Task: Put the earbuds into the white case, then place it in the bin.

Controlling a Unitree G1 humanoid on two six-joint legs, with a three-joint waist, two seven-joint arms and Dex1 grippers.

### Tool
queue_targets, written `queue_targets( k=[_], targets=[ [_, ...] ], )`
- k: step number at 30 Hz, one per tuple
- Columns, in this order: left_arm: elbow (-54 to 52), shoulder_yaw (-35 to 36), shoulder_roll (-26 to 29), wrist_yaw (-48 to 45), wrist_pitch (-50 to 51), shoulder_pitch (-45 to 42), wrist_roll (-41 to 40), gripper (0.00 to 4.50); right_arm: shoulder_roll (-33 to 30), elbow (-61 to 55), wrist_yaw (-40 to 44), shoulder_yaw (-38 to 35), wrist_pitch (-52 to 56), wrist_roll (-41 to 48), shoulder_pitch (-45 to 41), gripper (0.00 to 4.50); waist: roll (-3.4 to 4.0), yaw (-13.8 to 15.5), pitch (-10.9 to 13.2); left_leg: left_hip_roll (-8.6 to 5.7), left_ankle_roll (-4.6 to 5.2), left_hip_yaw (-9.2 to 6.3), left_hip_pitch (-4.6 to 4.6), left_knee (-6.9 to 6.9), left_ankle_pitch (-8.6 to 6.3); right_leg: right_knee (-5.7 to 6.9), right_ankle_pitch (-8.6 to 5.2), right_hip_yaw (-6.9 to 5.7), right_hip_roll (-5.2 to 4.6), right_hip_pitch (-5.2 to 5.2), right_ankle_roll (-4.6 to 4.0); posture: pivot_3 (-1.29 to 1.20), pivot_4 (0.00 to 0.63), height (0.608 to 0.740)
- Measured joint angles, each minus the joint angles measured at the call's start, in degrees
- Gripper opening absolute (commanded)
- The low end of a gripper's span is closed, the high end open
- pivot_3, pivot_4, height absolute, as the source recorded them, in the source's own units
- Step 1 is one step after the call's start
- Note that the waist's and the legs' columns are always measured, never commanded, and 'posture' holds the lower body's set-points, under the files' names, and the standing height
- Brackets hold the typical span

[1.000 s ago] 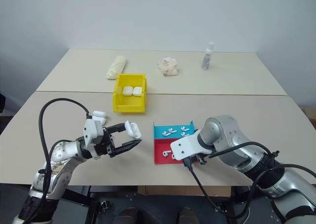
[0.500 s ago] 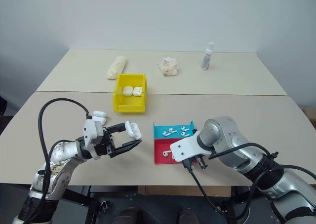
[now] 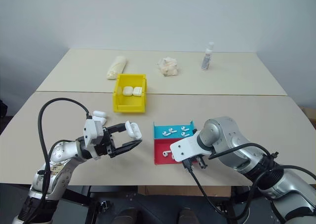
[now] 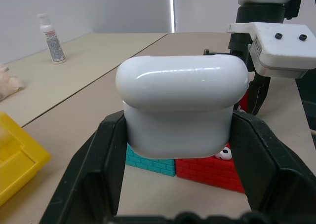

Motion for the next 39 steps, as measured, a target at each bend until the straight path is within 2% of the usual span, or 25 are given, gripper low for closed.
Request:
queue_targets(
  k=[6, 13, 17, 20, 22, 25, 29, 33, 39],
  targets=[
    [0.0, -0.1, -0.5, -1.3, 0.4, -3.2, -2.2, 2.77, -1.1, -5.7, -0.3, -8.3, 5.6, 4.2, 1.1, 1.1, 0.0, 0.2, 0.0, 0.0, 0.0, -0.02, -0.01, 0.01, 0.0, -0.01, 0.0, -0.01, 0.0, 0.02, 0.0, 0.0, 0.15, 0.74],
    [0.1, -1.1, -1.8, -5.0, 2.2, -6.8, -6.6, 2.77, -1.6, -11.5, -4.2, -23.6, 12.8, 13.5, 3.5, 1.1, 0.0, 0.3, 0.0, 0.0, 0.0, -0.01, -0.01, 0.0, 0.0, -0.01, 0.0, -0.02, 0.0, 0.03, 0.0, 0.0, 0.15, 0.74],
    [0.3, -2.1, -3.5, -7.9, 5.2, -9.4, -10.9, 2.77, 4.8, -13.0, -9.4, -40.3, 17.0, 24.6, 2.1, 1.1, 0.0, 0.4, 0.0, 0.0, 0.0, -0.03, -0.01, -0.01, 0.0, -0.02, 0.0, -0.03, 0.0, 0.05, 0.0, 0.0, 0.15, 0.74],
    [1.3, -2.8, -4.2, -11.0, 6.2, -10.8, -12.9, 2.77, 9.0, -13.2, -13.4, -48.7, 18.8, 32.0, 0.4, 1.1, 0.0, 0.3, 0.0, -0.01, 0.01, -0.01, -0.01, -0.02, 0.0, -0.03, 0.0, -0.01, 0.0, 0.06, 0.0, 0.0, 0.15, 0.74],
    [1.9, -3.5, -4.9, -13.4, 6.5, -11.7, -14.1, 2.77, 14.0, -13.3, -16.5, -52.9, 18.7, 37.9, 0.1, 1.1, -0.01, 0.3, 0.0, 0.02, 0.01, -0.03, 0.02, -0.02, 0.0, -0.03, 0.0, -0.02, 0.03, 0.09, 0.0, 0.0, 0.15, 0.74],
    [2.2, -4.4, -5.6, -15.9, 7.5, -12.8, -15.5, 2.77, 20.6, -13.8, -19.7, -56.5, 17.1, 47.4, 0.9, 1.1, 0.0, 0.1, 0.0, 0.01, 0.01, -0.04, 0.01, -0.04, 0.0, 0.0, 0.0, 0.0, 0.03, 0.06, 0.0, 0.0, 0.15, 0.74],
    [2.3, -5.0, -6.5, -17.3, 7.4, -14.2, -15.9, 2.77, 28.3, -16.0, -20.5, -56.7, 10.1, 57.2, 4.8, 1.1, 0.01, 0.0, 0.0, 0.0, 0.01, -0.09, 0.01, -0.04, 0.0, -0.01, 0.01, 0.04, 0.03, 0.07, 0.0, 0.0, 0.15, 0.74],
    [2.3, -5.3, -8.5, -17.5, 6.9, -14.4, -15.9, 2.77, 30.6, -15.3, -20.5, -53.6, 2.1, 59.1, 7.3, 1.1, 0.02, 0.0, 0.0, 0.0, 0.01, -0.08, 0.08, -0.03, 0.0, 0.02, 0.01, 0.02, 0.03, 0.1, 0.01, 0.0, 0.15, 0.74],
    [1.8, -5.3, -9.5, -17.5, 5.3, -14.1, -15.9, 2.77, 30.4, -11.5, -19.4, -47.7, -5.1, 59.2, 9.9, 1.1, 0.03, -0.1, 0.0, 0.0, 0.01, -0.09, 0.1, -0.07, 0.0, 0.01, 0.01, 0.05, 0.04, 0.08, 0.01, 0.0, 0.15, 0.74]
  ],
)
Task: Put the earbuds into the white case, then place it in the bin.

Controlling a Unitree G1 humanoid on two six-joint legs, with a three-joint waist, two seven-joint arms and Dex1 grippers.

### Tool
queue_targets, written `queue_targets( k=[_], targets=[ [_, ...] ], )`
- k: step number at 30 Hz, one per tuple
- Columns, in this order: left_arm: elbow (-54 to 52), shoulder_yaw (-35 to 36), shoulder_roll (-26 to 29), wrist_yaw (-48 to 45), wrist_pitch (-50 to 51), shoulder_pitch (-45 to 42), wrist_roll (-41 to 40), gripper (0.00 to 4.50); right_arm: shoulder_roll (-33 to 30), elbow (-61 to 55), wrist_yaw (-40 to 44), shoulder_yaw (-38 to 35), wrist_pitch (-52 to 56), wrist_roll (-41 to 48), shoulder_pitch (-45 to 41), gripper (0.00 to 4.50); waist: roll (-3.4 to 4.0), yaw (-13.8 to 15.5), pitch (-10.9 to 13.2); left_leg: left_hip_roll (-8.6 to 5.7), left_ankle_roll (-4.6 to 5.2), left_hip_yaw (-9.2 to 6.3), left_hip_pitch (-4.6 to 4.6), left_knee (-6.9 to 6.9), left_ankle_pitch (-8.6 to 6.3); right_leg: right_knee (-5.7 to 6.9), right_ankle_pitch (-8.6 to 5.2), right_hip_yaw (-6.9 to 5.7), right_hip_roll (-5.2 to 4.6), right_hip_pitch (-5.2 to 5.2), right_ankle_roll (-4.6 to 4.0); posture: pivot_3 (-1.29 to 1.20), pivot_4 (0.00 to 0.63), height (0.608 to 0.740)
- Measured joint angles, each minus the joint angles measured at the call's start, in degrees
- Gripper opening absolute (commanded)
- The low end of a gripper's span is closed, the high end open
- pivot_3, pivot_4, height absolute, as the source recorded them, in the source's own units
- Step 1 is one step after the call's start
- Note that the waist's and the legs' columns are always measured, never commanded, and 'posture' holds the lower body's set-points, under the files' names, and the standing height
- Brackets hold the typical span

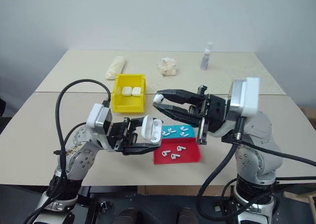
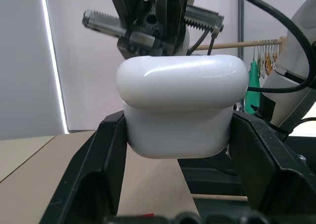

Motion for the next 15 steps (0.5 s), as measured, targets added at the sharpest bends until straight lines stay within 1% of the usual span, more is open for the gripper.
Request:
queue_targets(
  k=[5, 15],
  targets=[
    [-0.7, 0.3, 0.0, 0.5, -1.2, 1.1, 0.1, 2.77, -2.3, 2.9, 2.0, 2.7, -4.2, -0.2, 1.9, 1.1, 0.0, 0.1, 0.0, 0.0, 0.0, 0.01, -0.01, 0.02, 0.0, -0.02, 0.0, 0.0, 0.0, 0.02, 0.0, 0.0, 0.15, 0.74],
    [-1.5, 0.4, 0.0, 1.5, -2.4, 1.4, 0.1, 2.77, -4.8, 5.1, 1.9, 7.0, -8.7, -0.5, 3.3, 1.1, 0.0, 0.1, 0.0, 0.0, 0.0, 0.0, 0.0, 0.01, 0.0, -0.01, 0.0, -0.01, 0.0, 0.01, 0.0, 0.0, 0.15, 0.74]
  ],
)
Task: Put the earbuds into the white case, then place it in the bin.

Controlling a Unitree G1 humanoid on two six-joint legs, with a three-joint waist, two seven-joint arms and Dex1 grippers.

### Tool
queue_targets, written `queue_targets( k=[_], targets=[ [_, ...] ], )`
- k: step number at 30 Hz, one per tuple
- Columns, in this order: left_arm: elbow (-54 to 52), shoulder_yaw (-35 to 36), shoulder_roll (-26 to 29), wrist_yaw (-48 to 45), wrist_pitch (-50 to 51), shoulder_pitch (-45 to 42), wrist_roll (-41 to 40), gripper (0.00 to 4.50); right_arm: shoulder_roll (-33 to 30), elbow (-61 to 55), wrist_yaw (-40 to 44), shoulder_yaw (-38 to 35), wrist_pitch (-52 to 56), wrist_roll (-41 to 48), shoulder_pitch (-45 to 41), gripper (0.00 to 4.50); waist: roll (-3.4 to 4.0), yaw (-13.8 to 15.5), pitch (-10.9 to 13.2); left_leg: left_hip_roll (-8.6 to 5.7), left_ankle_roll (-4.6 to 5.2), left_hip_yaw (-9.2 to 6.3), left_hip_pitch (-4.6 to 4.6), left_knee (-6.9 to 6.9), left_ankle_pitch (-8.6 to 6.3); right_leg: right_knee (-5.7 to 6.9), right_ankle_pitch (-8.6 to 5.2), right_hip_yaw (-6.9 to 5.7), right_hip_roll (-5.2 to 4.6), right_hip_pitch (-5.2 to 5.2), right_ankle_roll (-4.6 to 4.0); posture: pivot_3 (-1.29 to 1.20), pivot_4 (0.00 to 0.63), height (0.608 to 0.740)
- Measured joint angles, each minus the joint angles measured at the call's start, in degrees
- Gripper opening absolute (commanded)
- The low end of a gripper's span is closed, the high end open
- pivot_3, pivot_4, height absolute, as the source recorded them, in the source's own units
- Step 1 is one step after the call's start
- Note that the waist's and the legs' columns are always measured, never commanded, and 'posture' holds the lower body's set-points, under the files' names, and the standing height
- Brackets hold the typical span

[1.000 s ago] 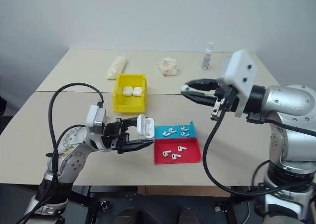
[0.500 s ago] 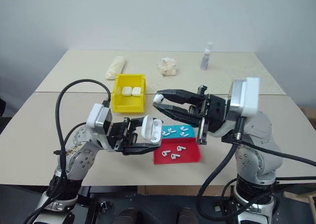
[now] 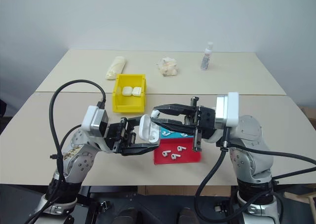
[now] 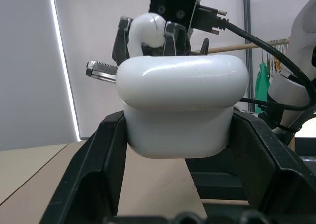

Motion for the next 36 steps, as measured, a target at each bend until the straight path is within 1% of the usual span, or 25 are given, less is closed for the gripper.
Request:
queue_targets(
  k=[6, 15, 19, 20, 21, 22, 23, 28, 30, 33, 36],
  targets=[
    [0.0, -0.1, 0.1, -0.3, -0.2, 0.0, 0.0, 2.77, -1.7, 0.2, -0.1, 2.1, -0.6, -0.8, 0.2, 1.1, 0.0, 0.0, 0.0, 0.0, 0.0, 0.0, -0.01, 0.0, 0.0, -0.02, 0.0, 0.0, 0.0, 0.0, 0.0, 0.0, 0.15, 0.74],
    [0.2, -0.2, 0.2, -0.5, -0.2, 0.1, 0.9, 2.77, -3.6, 0.8, -0.1, 2.7, -2.8, -2.0, 0.8, 1.1, 0.0, 0.0, 0.0, 0.0, 0.0, 0.01, -0.01, 0.01, 0.0, -0.01, 0.0, 0.0, 0.0, 0.01, 0.0, 0.0, 0.15, 0.74],
    [0.3, -0.3, 0.2, -0.7, -0.2, 0.1, 1.3, 2.77, -4.2, 1.4, -0.1, 3.2, -3.6, -2.5, 1.0, 1.99, 0.0, 0.0, 0.0, 0.0, 0.0, 0.01, -0.02, 0.0, 0.0, -0.02, 0.0, 0.0, 0.0, 0.0, 0.0, 0.0, 0.15, 0.74],
    [0.4, -0.3, 0.3, -0.9, -0.2, 0.1, 1.5, 2.77, -4.4, 1.6, -0.1, 3.3, -3.9, -2.6, 1.1, 2.38, 0.0, 0.0, 0.0, 0.0, 0.0, 0.01, -0.02, 0.0, 0.0, -0.02, 0.0, -0.01, 0.0, 0.0, 0.0, 0.0, 0.15, 0.74],
    [0.5, -0.4, 0.4, -1.0, -0.2, 0.1, 1.9, 2.77, -4.7, 1.7, 0.0, 3.5, -4.3, -2.7, 1.1, 2.64, 0.0, 0.0, 0.0, 0.0, 0.0, 0.01, -0.02, 0.0, 0.0, -0.02, 0.0, 0.0, 0.0, 0.0, 0.0, 0.0, 0.15, 0.74],
    [0.6, -0.4, 0.4, -1.1, -0.2, 0.2, 2.1, 2.77, -4.9, 1.8, 0.1, 3.7, -4.6, -2.7, 1.2, 3.02, 0.0, 0.0, 0.0, 0.0, 0.0, 0.01, -0.02, 0.0, 0.0, -0.02, 0.0, 0.0, 0.0, 0.0, 0.0, 0.0, 0.15, 0.74],
    [0.7, -0.4, 0.4, -1.2, -0.2, 0.2, 2.1, 2.77, -5.2, 1.8, 0.2, 4.0, -4.9, -2.8, 1.3, 3.24, 0.0, 0.0, 0.0, 0.0, 0.0, 0.01, -0.02, 0.0, 0.0, -0.02, 0.0, 0.0, 0.0, 0.0, 0.0, 0.0, 0.15, 0.74],
    [1.6, -0.6, 0.8, -1.5, -0.3, 0.9, 2.5, 2.77, -7.2, 1.9, 2.2, 4.4, -5.7, -2.2, 1.9, 3.24, 0.0, 0.1, 0.0, 0.0, 0.0, 0.01, -0.02, 0.0, 0.0, -0.03, 0.0, 0.0, 0.0, 0.01, 0.0, 0.0, 0.15, 0.74],
    [2.3, -0.4, 1.3, -1.4, -1.3, 1.0, 3.5, 2.77, -9.2, 1.9, 3.1, 4.4, -5.2, -1.8, 2.0, 3.24, 0.0, 0.1, 0.0, 0.0, 0.0, 0.01, -0.02, 0.01, 0.0, -0.03, 0.0, -0.01, 0.0, 0.01, 0.0, 0.0, 0.15, 0.74],
    [5.2, 0.7, 4.2, -1.6, -4.1, 1.9, 6.9, 2.77, -14.7, 2.1, 3.5, 3.3, -1.2, -0.2, 0.2, 3.24, 0.01, 0.0, 0.0, 0.01, 0.0, 0.02, 0.0, 0.0, 0.0, 0.0, 0.0, 0.01, 0.0, -0.01, -0.01, 0.0, 0.15, 0.74],
    [8.5, 2.9, 8.6, -2.6, -6.9, 5.0, 9.7, 2.77, -23.7, 5.2, 1.7, 2.1, 5.9, -2.4, -6.3, 3.24, 0.07, -0.3, 0.0, 0.05, 0.01, 0.06, 0.04, -0.07, -0.01, 0.01, -0.03, 0.05, 0.03, -0.08, -0.06, 0.0, 0.15, 0.74]
  ],
)
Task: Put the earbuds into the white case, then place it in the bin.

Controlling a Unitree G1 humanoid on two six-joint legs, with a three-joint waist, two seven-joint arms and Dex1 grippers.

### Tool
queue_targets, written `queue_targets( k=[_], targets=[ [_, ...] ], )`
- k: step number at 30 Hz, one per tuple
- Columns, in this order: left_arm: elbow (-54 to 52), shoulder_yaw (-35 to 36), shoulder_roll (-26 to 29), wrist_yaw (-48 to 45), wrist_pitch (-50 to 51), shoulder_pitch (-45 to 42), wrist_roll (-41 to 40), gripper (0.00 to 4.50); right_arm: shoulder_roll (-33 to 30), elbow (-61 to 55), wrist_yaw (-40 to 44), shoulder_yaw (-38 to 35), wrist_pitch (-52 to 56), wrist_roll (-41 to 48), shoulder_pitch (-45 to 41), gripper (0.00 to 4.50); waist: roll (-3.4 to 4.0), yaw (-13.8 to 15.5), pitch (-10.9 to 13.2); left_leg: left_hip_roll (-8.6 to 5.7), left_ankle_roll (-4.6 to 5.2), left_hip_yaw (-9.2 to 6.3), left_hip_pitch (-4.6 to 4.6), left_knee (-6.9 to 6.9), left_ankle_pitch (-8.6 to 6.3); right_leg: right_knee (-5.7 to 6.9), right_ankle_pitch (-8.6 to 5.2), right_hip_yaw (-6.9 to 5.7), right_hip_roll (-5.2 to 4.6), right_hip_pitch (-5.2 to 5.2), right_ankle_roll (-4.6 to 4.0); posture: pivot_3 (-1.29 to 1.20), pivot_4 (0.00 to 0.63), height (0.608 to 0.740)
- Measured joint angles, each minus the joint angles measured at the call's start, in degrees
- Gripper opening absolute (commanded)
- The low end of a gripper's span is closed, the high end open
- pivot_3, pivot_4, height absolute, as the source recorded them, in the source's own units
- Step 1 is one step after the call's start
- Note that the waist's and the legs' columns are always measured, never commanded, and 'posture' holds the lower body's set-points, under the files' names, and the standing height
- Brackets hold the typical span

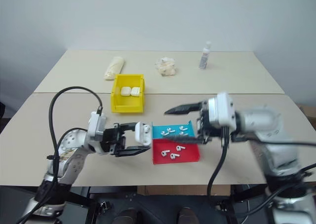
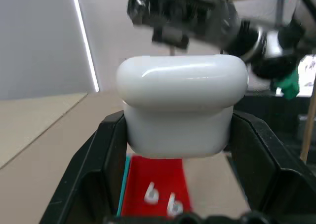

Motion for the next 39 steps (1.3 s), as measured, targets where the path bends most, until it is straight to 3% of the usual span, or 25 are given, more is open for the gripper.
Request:
queue_targets(
  k=[3, 6, 12, 17, 26, 39],
  targets=[
    [0.8, 2.4, 3.0, -0.4, -1.7, 4.3, 1.2, 2.77, -6.3, 4.2, 1.7, 5.0, 4.8, -5.5, -7.6, 3.24, 0.05, 0.1, 0.0, 0.02, 0.0, 0.03, -0.07, -0.03, 0.0, -0.06, -0.01, -0.02, 0.01, -0.04, -0.01, 0.0, 0.15, 0.74],
    [0.7, 3.3, 3.3, 0.3, -3.1, 6.8, 2.1, 2.77, -7.4, 9.3, 6.2, 12.5, 4.2, -12.7, -14.0, 3.24, 0.05, 0.1, 0.0, 0.01, 0.0, 0.1, -0.09, 0.02, 0.0, -0.08, 0.0, 0.0, -0.01, -0.04, 0.0, 0.0, 0.15, 0.74],
    [0.4, 2.9, 2.8, 1.9, -5.3, 9.2, 4.1, 2.77, -2.1, 27.1, 13.5, 29.9, -1.6, -31.6, -28.3, 3.24, 0.07, 0.2, 0.0, 0.0, -0.01, 0.12, -0.16, 0.01, 0.0, -0.04, 0.0, -0.02, -0.01, -0.14, 0.0, 0.0, 0.15, 0.74],
    [-1.1, 1.7, 1.8, 4.2, -5.4, 9.8, 5.0, 2.77, 6.2, 42.9, 15.9, 37.9, -5.6, -41.8, -35.1, 3.24, 0.1, 0.0, 0.1, 0.0, -0.02, 0.16, -0.21, 0.01, 0.01, -0.03, 0.0, -0.02, -0.01, -0.17, 0.0, 0.0, 0.15, 0.74],
    [-5.0, 1.3, 1.6, 8.2, -5.3, 13.3, 6.1, 2.77, 13.9, 63.1, 14.5, 38.6, -13.1, -49.8, -40.4, 3.24, 0.21, 0.1, 0.1, 0.0, -0.05, 0.17, -0.2, 0.0, 0.03, 0.0, 0.0, -0.03, -0.01, -0.18, 0.0, 0.0, 0.15, 0.74],
    [-6.5, 1.2, 2.7, 8.9, -4.9, 14.1, 6.1, 2.77, 17.5, 69.0, 11.6, 38.4, -19.8, -55.0, -38.6, 3.24, 0.33, -0.1, 0.2, -0.01, -0.1, 0.17, -0.18, -0.03, 0.06, 0.02, 0.01, -0.03, -0.01, -0.2, 0.0, 0.0, 0.15, 0.74]
  ],
)
